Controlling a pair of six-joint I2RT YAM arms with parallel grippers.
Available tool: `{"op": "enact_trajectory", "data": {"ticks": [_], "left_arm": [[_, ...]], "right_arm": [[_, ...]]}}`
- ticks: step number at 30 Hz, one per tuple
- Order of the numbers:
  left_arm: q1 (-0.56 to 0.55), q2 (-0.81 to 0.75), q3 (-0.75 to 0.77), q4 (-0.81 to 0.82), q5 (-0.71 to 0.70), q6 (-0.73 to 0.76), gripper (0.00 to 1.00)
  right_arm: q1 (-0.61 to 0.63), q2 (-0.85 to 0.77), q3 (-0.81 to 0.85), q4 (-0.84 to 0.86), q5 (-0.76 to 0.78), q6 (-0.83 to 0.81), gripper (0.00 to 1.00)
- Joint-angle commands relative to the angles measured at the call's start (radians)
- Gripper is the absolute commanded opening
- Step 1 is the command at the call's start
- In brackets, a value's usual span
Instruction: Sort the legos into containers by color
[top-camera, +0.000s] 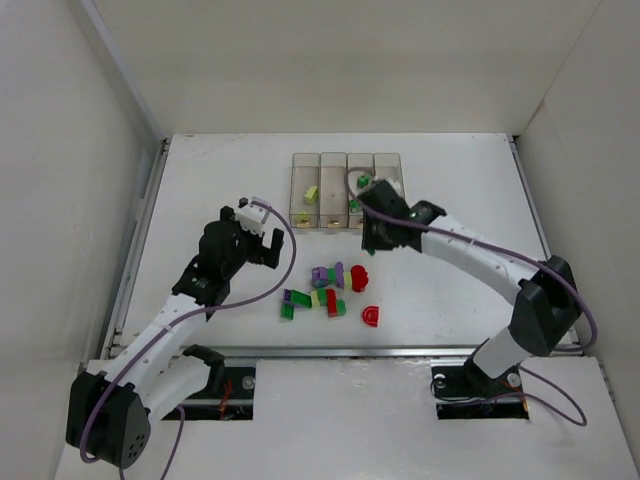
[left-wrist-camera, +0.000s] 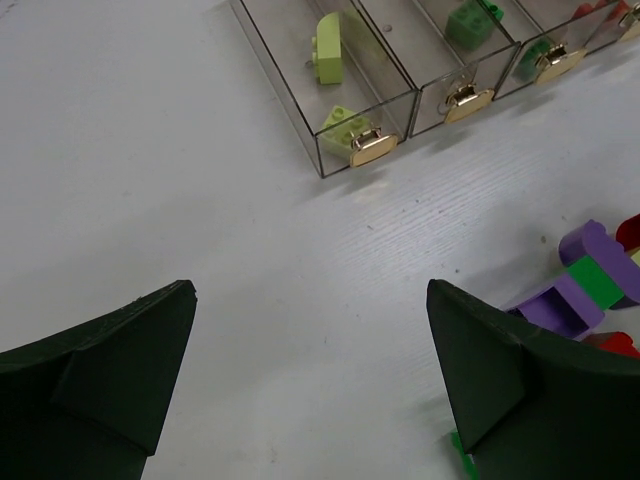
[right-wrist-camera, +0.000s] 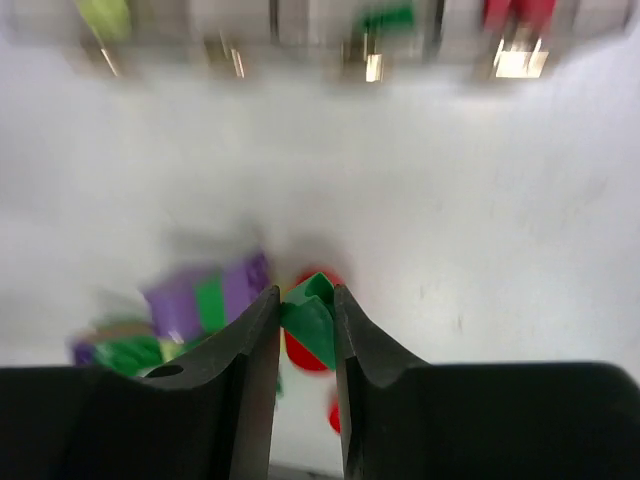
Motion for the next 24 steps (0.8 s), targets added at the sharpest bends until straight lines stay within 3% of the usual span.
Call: {"op": "enact_trajectory", "data": {"ticks": [1,9,14,17,19,22,24], "left_arm": [[0.004,-0.004,-0.008,0.046,0.012,0.038,0.99],[0.004,0.042,0.085,-0.175,0.294,0.331,0.98],[0.004,0.082,0.143,-0.321,0.495,0.471,0.98],[0.004,0.109,0.153,-0.357,0.538,0.509,0.98],[0.004,0.12,0.177,-0.393,0.574,0.552,0.98],[0.004,0.145,0.205,-0.456,0.618,0.604,0.98],[0.004,0.166,0.215,-0.479,0.627,0.644,0.99]], "right_arm": [[-0.137,0.05,0.169,0.026,0.035,-0.035,0.08],[-0.261,0.376,0.544,0.043,-0.041,-0.132,0.1],[-0.284,0.508,0.664,0.024,-0.079,-0.163,0.11],[-0.284,0.542,0.689,0.024,-0.107,-0.163,0.14],[-0.284,0.542,0.689,0.024,-0.117,-0.163,0.3],[-0.284,0.553,0.689,0.024,-0.117,-0.172,0.73],[-0.284,0.53,0.671,0.024,-0.117,-0.181,0.81]]}}
